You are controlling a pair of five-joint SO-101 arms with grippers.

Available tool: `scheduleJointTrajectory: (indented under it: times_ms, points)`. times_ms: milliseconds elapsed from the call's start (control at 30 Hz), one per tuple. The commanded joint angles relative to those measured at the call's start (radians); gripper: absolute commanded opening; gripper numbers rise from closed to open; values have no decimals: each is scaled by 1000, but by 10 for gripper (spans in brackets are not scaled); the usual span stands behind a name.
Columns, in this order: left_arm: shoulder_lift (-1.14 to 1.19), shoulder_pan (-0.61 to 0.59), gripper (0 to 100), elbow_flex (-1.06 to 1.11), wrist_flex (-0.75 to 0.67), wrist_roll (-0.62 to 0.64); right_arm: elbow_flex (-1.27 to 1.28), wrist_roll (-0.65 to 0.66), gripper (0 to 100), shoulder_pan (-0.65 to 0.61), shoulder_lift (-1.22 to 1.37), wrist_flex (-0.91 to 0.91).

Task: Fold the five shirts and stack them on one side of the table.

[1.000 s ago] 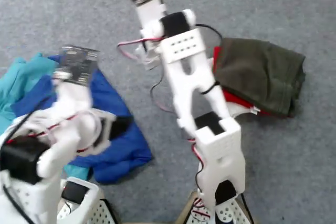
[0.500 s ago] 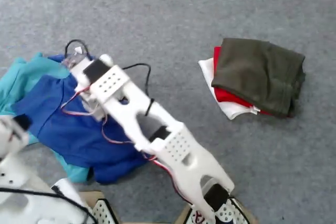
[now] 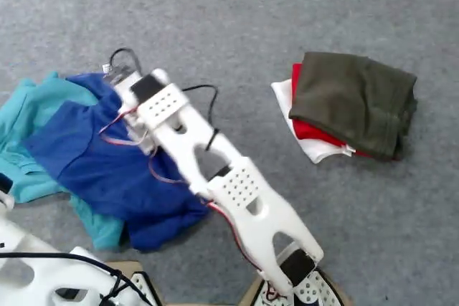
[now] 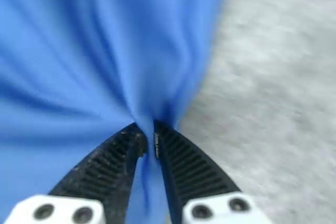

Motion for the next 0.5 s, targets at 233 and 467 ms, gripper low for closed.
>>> scheduleJointTrajectory:
  times_ms: [233,467]
  points:
    - [195,117,310,-7,-18,15,539,94,13,302,-510,9]
    - [511,246,309,-188,-12,20,900,302,15,488,-756,8]
